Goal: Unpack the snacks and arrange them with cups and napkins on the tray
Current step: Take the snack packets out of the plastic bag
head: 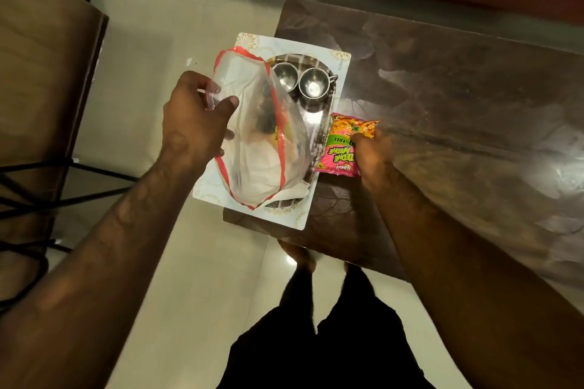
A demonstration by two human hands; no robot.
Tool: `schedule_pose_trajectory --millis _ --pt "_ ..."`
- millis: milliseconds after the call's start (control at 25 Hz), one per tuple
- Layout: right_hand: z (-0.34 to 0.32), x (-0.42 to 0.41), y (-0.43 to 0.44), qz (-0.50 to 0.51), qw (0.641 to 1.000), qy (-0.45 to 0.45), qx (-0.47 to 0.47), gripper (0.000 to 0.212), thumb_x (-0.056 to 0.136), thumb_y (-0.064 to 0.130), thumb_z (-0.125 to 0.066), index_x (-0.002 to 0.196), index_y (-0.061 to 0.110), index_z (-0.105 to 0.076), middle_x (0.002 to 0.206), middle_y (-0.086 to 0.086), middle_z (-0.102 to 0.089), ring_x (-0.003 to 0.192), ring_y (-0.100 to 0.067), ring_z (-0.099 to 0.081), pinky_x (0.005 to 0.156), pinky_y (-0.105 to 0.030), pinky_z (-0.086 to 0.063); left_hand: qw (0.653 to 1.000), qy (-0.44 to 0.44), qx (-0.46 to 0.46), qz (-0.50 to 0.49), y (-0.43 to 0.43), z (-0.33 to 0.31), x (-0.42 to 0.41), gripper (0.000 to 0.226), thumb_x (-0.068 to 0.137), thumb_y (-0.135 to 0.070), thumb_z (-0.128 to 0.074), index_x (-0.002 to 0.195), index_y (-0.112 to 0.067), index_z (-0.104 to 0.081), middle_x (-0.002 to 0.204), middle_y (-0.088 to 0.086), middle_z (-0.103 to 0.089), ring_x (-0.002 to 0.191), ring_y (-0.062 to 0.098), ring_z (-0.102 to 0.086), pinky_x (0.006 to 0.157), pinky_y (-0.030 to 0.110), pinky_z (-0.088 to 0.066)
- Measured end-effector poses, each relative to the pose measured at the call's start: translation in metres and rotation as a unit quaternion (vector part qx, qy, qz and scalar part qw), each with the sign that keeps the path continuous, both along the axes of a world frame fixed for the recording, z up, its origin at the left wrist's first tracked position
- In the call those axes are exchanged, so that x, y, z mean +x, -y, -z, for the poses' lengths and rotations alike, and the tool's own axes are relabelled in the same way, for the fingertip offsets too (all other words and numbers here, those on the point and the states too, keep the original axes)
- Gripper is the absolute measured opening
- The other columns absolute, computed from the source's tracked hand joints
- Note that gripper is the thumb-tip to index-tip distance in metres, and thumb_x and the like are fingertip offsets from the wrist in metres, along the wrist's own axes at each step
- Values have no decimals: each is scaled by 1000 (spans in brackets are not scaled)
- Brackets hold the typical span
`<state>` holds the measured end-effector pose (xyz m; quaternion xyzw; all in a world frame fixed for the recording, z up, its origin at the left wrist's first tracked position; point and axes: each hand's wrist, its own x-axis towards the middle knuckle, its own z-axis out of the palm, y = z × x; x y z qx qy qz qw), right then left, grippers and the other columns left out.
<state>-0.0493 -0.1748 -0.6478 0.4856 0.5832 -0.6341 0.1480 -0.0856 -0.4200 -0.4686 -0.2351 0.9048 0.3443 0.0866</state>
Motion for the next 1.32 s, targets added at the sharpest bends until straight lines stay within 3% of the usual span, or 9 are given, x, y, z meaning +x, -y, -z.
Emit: schedule_pose_trajectory --millis 120,280,400,480,640,760,960,1120,1320 --pt "20 -4 1 -11 1000 9 27 31 103 10 -63 134 9 -63 125 -17 -76 104 -37 -79 89 -53 -67 999 2 26 22 2 -7 7 38 88 -32 -75 115 -27 -48 97 -12 -59 56 11 -72 39 28 -55" --pt "30 -5 -2 -57 997 10 42 34 105 9 -60 139 5 -59 121 -16 -75 97 -34 -77 70 -39 -67 996 -41 58 63 2 -19 20 40 88 -6 -68 110 -24 -40 109 -1 -61 63 16 -74 44 34 -59" --pt "27 -5 -8 -87 992 24 85 34 104 4 -56 138 5 -58 129 -19 -72 107 -37 -75 86 -48 -67 991 -63 41 108 -5 -26 27 23 91 5 -56 94 -18 -58 117 3 -64 67 19 -73 49 41 -61" --pt "11 -4 -11 -93 988 15 121 38 98 -3 -52 134 7 -58 129 -15 -67 112 -32 -68 89 -44 -62 991 -63 25 117 -8 -26 27 31 92 5 -52 87 -19 -71 121 4 -65 66 25 -72 57 44 -62" --pt "-60 -4 -12 -70 975 -102 183 40 94 -10 -55 128 7 -70 117 -4 -70 111 -20 -67 92 -24 -56 989 -32 -30 142 -16 -25 23 33 91 -9 -68 121 -21 -71 136 -1 -62 103 31 -70 92 50 -58" --pt "-144 -11 -5 -59 961 -220 158 33 95 -13 -53 104 10 -75 95 -2 -73 90 -14 -70 78 -19 -56 976 -24 -57 209 -22 -27 24 54 84 -15 -77 135 -22 -61 146 -2 -56 129 23 -57 107 41 -50" --pt "-263 -18 24 -255 896 -357 66 40 84 -5 -48 83 22 -78 80 0 -78 68 -10 -76 65 -24 -62 967 -29 -26 252 -31 -35 20 63 87 -9 -69 146 -25 -52 157 -6 -45 139 19 -48 112 36 -42" --pt "-258 -30 78 -549 788 -160 228 34 98 11 -57 125 14 -78 121 -5 -79 112 -24 -74 93 -33 -59 966 -25 24 258 -31 -41 19 68 87 2 -60 149 -22 -49 159 -4 -43 145 17 -41 115 37 -40" --pt "-179 -48 111 -615 743 34 262 50 105 28 -60 149 6 -58 149 -14 -64 136 -34 -63 110 -41 -54 967 -4 1 254 -18 -37 21 69 89 2 -61 152 -22 -44 162 -6 -37 147 18 -38 117 36 -38"
